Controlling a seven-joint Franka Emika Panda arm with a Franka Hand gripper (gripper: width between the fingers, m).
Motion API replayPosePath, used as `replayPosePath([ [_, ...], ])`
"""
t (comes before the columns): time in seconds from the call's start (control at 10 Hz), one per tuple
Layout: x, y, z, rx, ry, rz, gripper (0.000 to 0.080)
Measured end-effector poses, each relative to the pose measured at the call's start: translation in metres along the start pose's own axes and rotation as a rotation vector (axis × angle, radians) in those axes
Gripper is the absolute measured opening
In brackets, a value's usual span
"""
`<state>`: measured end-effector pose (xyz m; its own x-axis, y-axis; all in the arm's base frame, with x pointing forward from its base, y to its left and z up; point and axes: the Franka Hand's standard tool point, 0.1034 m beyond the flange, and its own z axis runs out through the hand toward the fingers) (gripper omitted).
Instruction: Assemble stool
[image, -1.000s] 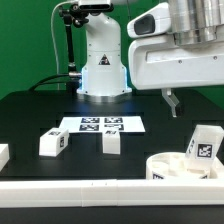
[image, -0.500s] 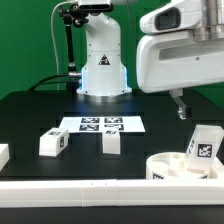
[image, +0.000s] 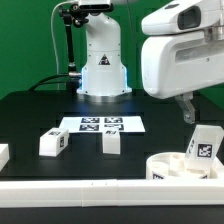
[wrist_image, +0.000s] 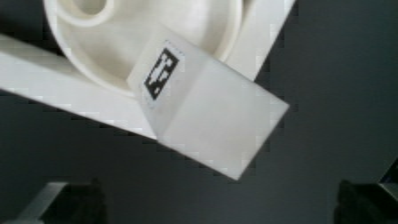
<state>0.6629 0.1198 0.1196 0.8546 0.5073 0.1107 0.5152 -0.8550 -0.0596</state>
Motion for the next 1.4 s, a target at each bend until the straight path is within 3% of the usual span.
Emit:
replayPosePath([
  [0.2, -0.002, -0.001, 0.007, -0.047, 0.003, -0.302, 0.0648],
  [0.4, -0.003, 0.003, 0.008, -0.068, 0.017, -0.417, 0.0648],
  [0.9, -0.011, 0.000, 0.018, -0.083, -0.016, -0.784, 0.0648],
  [1.1, -0.018, -0.009, 0.025, -0.073, -0.032, -0.804, 0.0648],
  [1.4, -0.025, -0.006, 0.032, -0.066, -0.038, -0.801, 0.0648],
])
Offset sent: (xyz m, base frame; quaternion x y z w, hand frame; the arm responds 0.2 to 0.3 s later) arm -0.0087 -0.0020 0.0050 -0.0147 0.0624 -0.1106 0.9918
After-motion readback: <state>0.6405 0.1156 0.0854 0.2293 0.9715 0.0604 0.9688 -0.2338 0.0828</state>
